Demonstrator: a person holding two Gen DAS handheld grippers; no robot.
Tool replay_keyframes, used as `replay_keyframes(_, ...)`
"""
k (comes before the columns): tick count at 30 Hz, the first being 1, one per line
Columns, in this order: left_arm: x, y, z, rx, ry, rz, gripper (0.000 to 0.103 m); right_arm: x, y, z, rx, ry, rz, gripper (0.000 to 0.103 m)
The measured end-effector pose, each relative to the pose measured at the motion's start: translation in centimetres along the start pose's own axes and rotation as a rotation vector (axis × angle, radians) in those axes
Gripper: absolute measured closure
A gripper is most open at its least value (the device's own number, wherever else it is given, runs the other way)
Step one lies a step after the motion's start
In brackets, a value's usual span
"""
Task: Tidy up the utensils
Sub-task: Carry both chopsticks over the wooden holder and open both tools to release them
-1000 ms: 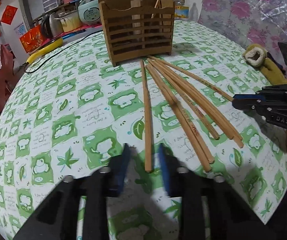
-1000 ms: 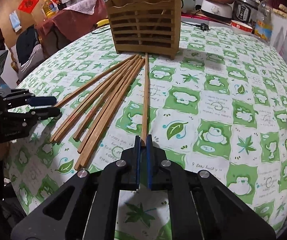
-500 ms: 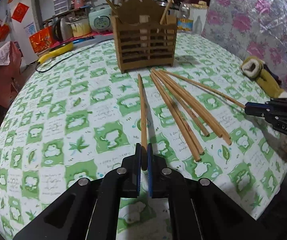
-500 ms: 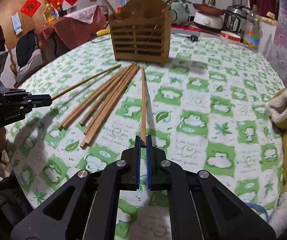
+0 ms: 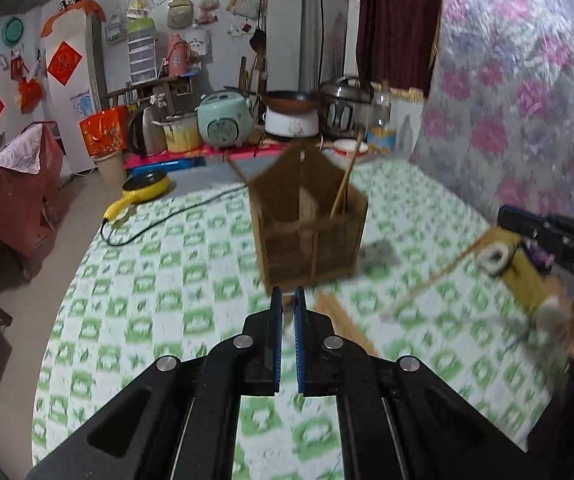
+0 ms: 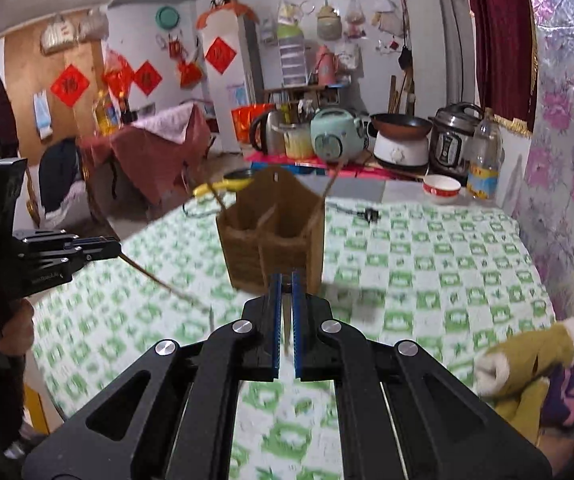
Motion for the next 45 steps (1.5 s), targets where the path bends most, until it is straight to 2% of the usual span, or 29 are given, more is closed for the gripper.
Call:
replay_keyframes(5, 5.6, -0.3, -1.1, -0.043, 0.064, -0.023, 0.097, 3.9, 0.1, -0.4, 0.025, 0.065, 0.022, 0.097)
replay_keyframes(10, 11.0, -0.5, -2.2, -0.054, 0.179, -0.064, 0.097, 8.8, 0.2, -0.6, 0.053, 0.192, 0.067, 0.097)
replay_keyframes(14, 13.7, -0.5, -1.6, -0.025, 0.262, -0.088, 0.097, 11.4, 0.4, 0.1, 0.010, 0.306, 0.113, 0.097)
replay_keyframes(16, 14.2, -0.3, -0.8, -0.011, 0.274, -0.093, 0.097, 12.3, 0.5, 1.4, -0.030, 0.342, 0.126, 0.097)
replay_keyframes(20, 14.4, -0.4, 2.2, 0.018, 0.271, -0.106, 0.097, 12.4, 1.2, 5.1, -0.050, 0.328, 0.144, 0.097)
replay_keyframes(25, 13.3, -1.9, 6.2, -0.044, 0.179, -0.161, 0.097, 11.5, 2.3, 10.0, -0.015, 0.185, 0.167, 0.097)
replay_keyframes(26, 12.9, -2.5, 6.5, -0.064, 0.167, -0.176, 0.096, 11.5, 2.7, 10.7, 0.001, 0.155, 0.179, 0.091)
replay_keyframes(27, 12.7, -2.9, 6.9, -0.080, 0.156, -0.193, 0.088, 11.5, 2.9, 11.0, 0.012, 0.134, 0.189, 0.089)
replay_keyframes(28, 12.7, -3.2, 7.4, -0.081, 0.135, -0.197, 0.066, 11.4, 3.2, 11.2, 0.015, 0.126, 0.204, 0.083)
replay_keyframes(29, 12.6, -3.6, 7.5, -0.066, 0.141, -0.208, 0.056, 11.3, 3.4, 11.2, 0.007, 0.129, 0.215, 0.072)
replay_keyframes(30, 12.4, -3.9, 7.2, -0.040, 0.164, -0.227, 0.049, 11.1, 3.5, 11.1, -0.008, 0.135, 0.218, 0.070)
replay_keyframes(32, 12.4, -4.2, 6.9, -0.014, 0.172, -0.222, 0.049, 11.0, 3.4, 10.9, -0.023, 0.144, 0.211, 0.068)
replay_keyframes(33, 12.4, -4.3, 6.7, -0.010, 0.175, -0.224, 0.045, 10.9, 3.5, 10.8, -0.023, 0.146, 0.210, 0.068)
replay_keyframes(34, 12.4, -4.5, 6.5, -0.004, 0.182, -0.236, 0.036, 10.8, 3.2, 10.5, -0.020, 0.151, 0.207, 0.068)
replay_keyframes(37, 12.2, -5.2, 5.8, 0.033, 0.202, -0.269, 0.021, 10.7, 2.8, 9.7, -0.029, 0.168, 0.188, 0.060)
replay_keyframes(41, 11.7, -5.3, 5.4, 0.078, 0.205, -0.262, 0.014, 10.3, 2.0, 8.6, -0.054, 0.182, 0.157, 0.049)
replay_keyframes(45, 10.8, -4.6, 6.1, 0.125, 0.176, -0.229, 0.014, 9.5, 1.3, 8.0, -0.057, 0.170, 0.144, 0.038)
Point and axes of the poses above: each gripper's, at about its wrist camera, not at the fingertips, and z roughly the way its jaws point, y to its right, x to its top, the point moved 1 cm from there along z, roughly the way its jaws point
